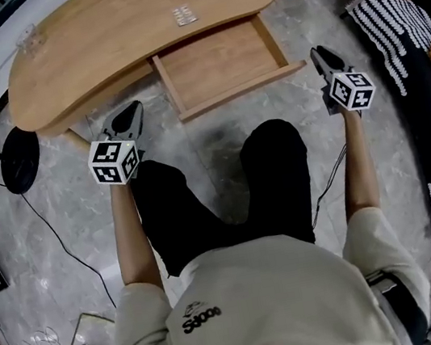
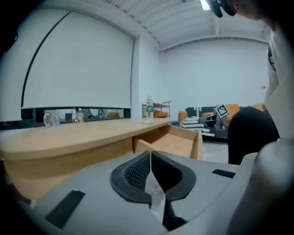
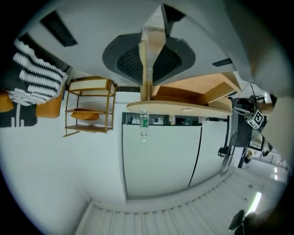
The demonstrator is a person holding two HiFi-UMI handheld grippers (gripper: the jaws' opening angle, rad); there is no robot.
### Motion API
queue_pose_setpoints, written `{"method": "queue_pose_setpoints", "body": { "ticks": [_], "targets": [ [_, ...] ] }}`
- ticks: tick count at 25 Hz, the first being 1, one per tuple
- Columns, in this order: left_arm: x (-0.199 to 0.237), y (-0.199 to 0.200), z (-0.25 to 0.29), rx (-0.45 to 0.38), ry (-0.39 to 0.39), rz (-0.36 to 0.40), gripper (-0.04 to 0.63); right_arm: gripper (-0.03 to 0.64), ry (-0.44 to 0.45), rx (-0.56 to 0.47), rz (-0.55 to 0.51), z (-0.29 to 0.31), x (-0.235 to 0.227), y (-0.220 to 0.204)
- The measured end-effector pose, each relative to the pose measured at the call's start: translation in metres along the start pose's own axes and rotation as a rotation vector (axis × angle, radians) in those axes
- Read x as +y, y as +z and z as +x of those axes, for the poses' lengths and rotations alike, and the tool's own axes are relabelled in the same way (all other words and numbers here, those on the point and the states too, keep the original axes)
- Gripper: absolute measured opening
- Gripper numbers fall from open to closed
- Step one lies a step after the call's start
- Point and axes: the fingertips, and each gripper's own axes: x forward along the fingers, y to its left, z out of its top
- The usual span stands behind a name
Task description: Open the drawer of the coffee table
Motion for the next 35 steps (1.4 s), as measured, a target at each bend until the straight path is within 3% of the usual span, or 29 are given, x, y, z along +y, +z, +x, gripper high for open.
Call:
{"method": "queue_pose_setpoints", "body": {
  "ticks": [3,11,19,25,35],
  "targets": [
    [0.018,0.032,0.001,-0.035,0.069,0.044,0.018,0.009,-0.052,-0.021,-0.097,0.005,0.005,0.03],
    [0.029,0.099,0.026,-0.075,0.094,0.118,0.018,0.006,0.014,-0.056,-0.178,0.022,0.045,0.089],
    [0.029,0.148,0.069,-0.136,0.11,0.117,0.018,0.006,0.097,-0.114,-0.221,0.057,0.05,0.13],
    [0.045,0.202,0.09,-0.089,0.143,0.086,0.018,0.006,0.131,-0.088,-0.212,0.077,0.024,0.188],
    [0.071,0.361,0.057,0.001,0.184,0.018,0.018,0.006,0.16,0.008,-0.161,0.065,-0.012,0.347]
  ]
}}
